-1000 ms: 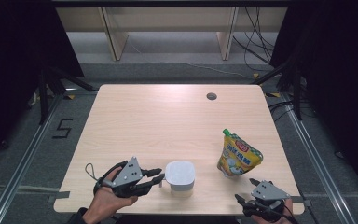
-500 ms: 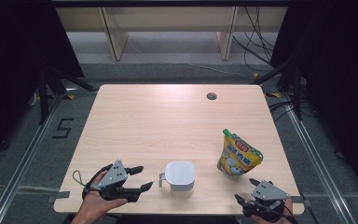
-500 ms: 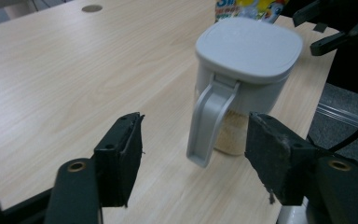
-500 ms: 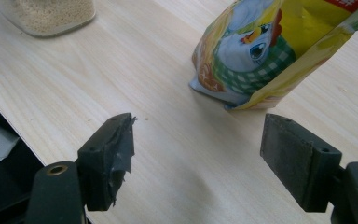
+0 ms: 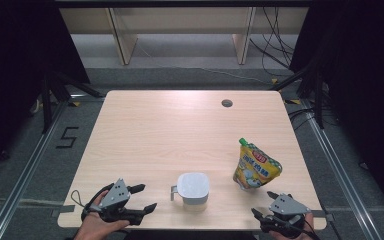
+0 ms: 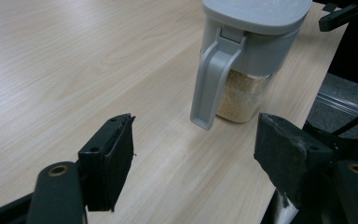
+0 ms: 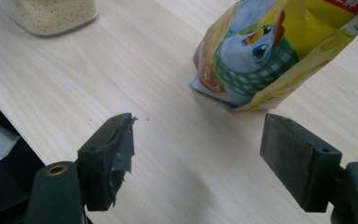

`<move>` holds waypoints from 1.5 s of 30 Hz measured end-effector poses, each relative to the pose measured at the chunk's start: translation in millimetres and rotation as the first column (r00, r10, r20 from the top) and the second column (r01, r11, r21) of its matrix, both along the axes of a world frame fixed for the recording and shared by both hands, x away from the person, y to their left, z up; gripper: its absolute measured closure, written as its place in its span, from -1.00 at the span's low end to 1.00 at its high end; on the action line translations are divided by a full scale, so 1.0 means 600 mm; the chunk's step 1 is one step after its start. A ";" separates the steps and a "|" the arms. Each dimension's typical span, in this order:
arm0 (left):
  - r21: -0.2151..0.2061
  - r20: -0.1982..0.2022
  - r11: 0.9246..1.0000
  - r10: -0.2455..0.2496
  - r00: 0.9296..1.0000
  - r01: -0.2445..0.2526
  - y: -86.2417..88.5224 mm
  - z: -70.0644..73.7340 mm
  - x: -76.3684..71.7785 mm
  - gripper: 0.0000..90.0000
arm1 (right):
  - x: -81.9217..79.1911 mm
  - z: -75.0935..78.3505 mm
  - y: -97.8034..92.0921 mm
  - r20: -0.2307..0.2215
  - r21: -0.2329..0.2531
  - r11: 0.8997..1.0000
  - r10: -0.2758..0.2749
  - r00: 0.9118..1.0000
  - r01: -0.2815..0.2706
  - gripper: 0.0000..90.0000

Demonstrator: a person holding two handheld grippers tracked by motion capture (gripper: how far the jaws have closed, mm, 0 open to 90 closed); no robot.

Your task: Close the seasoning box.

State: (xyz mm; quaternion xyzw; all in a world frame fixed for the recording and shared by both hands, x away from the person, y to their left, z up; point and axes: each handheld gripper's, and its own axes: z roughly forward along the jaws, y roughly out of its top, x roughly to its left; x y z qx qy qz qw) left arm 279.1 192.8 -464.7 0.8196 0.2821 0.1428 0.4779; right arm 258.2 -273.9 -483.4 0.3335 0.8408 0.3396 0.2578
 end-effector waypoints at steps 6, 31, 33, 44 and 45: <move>-0.002 -0.018 1.000 0.000 1.000 0.000 -0.002 -0.011 -0.011 -0.42 | 0.000 0.000 0.000 0.003 -0.010 1.000 0.009 1.000 -0.009 -0.40; 0.058 -0.025 0.998 -0.017 1.000 0.019 -0.023 -0.036 -0.040 -0.48 | -0.001 -0.003 0.007 -0.020 -0.019 0.999 0.029 0.999 -0.030 -0.41; 0.057 -0.031 0.998 -0.022 0.999 0.024 -0.023 -0.036 -0.040 -0.48 | -0.001 -0.003 0.007 -0.019 -0.018 0.999 0.030 0.999 -0.031 -0.41; 0.059 -0.035 0.998 -0.009 0.999 0.011 -0.024 -0.046 -0.036 -0.49 | 0.001 -0.006 0.002 -0.027 -0.032 0.999 0.033 0.999 -0.033 -0.41; 0.084 -0.035 0.996 -0.012 0.999 0.015 -0.022 -0.044 -0.035 -0.49 | 0.001 -0.006 0.002 -0.029 -0.032 0.999 0.032 0.999 -0.033 -0.41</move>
